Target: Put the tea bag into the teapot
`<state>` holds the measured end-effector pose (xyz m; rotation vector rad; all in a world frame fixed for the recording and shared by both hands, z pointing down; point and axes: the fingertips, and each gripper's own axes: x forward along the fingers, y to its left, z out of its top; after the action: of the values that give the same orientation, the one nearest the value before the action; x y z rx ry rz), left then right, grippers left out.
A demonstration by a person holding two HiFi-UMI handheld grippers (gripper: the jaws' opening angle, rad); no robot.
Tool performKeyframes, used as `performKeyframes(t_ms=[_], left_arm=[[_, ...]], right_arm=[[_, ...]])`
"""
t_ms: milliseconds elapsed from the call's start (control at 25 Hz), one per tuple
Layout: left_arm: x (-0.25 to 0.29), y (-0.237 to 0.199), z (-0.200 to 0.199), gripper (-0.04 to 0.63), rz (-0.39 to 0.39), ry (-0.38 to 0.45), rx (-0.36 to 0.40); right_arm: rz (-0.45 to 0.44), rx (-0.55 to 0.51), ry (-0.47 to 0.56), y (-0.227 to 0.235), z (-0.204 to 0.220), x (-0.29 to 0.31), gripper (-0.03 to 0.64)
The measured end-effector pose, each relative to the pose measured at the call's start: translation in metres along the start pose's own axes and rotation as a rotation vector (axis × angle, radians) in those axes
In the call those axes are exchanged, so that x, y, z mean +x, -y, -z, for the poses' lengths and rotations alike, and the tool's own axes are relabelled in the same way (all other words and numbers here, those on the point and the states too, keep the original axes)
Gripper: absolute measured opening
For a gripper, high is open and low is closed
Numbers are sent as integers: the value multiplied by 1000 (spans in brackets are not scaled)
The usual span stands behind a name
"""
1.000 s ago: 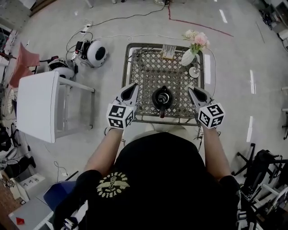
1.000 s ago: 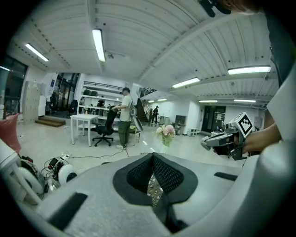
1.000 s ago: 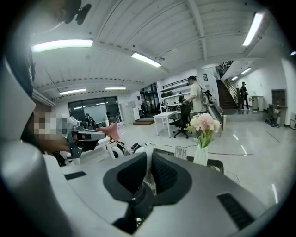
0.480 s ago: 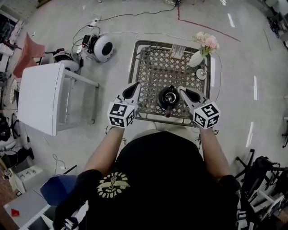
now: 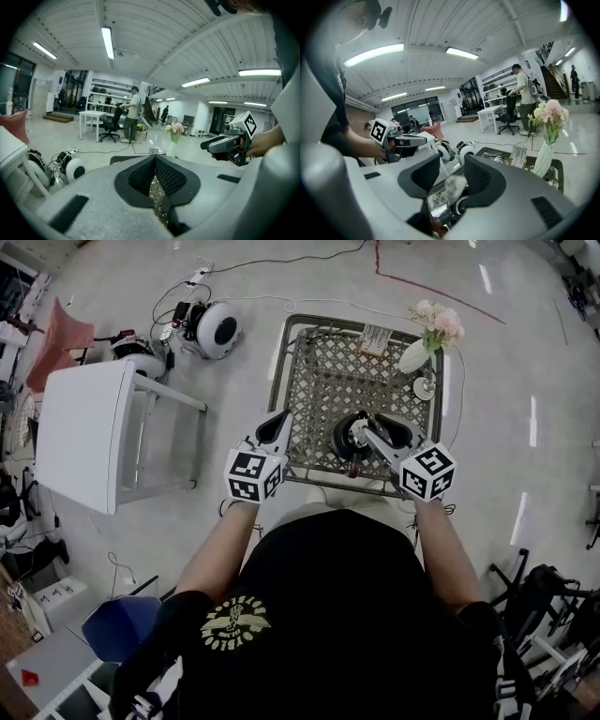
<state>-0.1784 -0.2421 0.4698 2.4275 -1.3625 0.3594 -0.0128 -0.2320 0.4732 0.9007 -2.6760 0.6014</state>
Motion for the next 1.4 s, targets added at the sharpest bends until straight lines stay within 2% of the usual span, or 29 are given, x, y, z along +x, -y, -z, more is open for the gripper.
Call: performKeyframes(t_ms=[200, 720, 800, 840, 960, 1200, 1400], left_arm=[[-3, 2, 2, -3, -5, -5, 5], [7, 15, -7, -3, 2, 7, 14], [12, 21, -10, -3, 5, 10, 15], [15, 24, -12, -3, 6, 9, 16], [22, 33, -14, -3, 7, 5, 18], [37, 44, -16, -3, 7, -5, 24], [60, 58, -29, -3, 13, 18, 31]], right_arm=[[13, -7, -11, 4, 4, -3, 147], [30, -35, 60, 9, -9, -22, 147], [37, -69, 76, 10, -13, -30, 92], [45, -91, 77, 12, -14, -34, 19], [56, -131, 84, 18, -18, -45, 11], [71, -129, 109, 35, -21, -62, 9], [89, -134, 119, 55, -23, -80, 9]])
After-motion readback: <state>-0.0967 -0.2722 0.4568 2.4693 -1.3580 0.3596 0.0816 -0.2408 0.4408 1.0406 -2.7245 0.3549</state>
